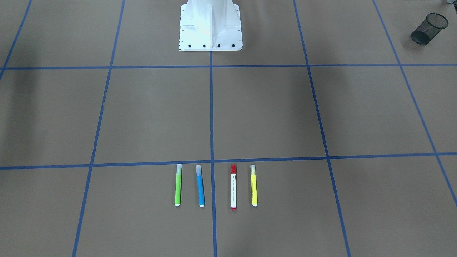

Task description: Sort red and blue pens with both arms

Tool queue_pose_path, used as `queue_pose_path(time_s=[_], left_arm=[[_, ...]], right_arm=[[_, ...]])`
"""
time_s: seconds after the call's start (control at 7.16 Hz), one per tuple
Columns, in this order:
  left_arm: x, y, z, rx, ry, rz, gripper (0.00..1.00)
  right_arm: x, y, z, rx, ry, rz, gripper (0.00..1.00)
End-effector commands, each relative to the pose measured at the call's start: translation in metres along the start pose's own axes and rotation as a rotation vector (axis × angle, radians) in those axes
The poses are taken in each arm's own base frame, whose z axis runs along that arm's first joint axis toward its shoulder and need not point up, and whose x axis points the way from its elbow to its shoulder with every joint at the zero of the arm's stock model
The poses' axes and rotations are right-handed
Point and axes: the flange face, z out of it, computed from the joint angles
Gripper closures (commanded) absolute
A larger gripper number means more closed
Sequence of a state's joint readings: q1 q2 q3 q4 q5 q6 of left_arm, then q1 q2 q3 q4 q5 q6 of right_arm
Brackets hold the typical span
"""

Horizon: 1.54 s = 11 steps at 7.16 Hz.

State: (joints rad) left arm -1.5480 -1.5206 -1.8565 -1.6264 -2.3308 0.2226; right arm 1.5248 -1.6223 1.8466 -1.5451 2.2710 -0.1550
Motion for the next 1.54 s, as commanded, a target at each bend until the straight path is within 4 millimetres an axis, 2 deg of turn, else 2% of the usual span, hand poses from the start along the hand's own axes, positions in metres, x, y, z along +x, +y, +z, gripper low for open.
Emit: queue_pose_path(time_s=[0.0,0.14,0.28,0.42,0.56,0.7,0.84,0.98,1.4], left_arm=[[0.021,-0.087,-0.013,0.086,-0.004,0.128,0.0],[0.049,-0.12,-0.009,0.098,0.051,0.112,0.0],[0.08,-0.147,-0.02,0.122,0.128,-0.092,0.0],[0.129,-0.182,-0.007,0.124,0.171,-0.093,0.0],[0.174,-0.202,0.008,0.12,0.213,-0.057,0.0],[0.221,-0.229,0.032,0.093,0.225,-0.037,0.0],[0.271,-0.248,0.046,0.11,0.202,0.031,0.01],[0.317,-0.264,0.058,0.115,0.197,0.003,0.01],[0.421,-0.322,0.116,0.024,0.235,-0.164,0.0]], right_arm=[[-0.001,-0.038,-0.003,0.009,-0.002,0.159,0.0],[-0.009,-0.047,0.002,0.003,-0.006,0.169,0.0],[-0.015,-0.05,0.006,0.002,-0.014,0.192,0.0],[-0.028,-0.06,0.01,-0.002,-0.02,0.169,0.0],[-0.039,-0.071,0.012,0.0,-0.025,0.191,0.0],[-0.051,-0.078,0.016,-0.005,-0.032,0.202,0.0],[-0.054,-0.08,0.017,-0.005,-0.034,0.204,0.0],[-0.054,-0.08,0.017,-0.006,-0.034,0.203,0.0],[-0.056,-0.082,0.018,-0.006,-0.033,0.199,0.0]])
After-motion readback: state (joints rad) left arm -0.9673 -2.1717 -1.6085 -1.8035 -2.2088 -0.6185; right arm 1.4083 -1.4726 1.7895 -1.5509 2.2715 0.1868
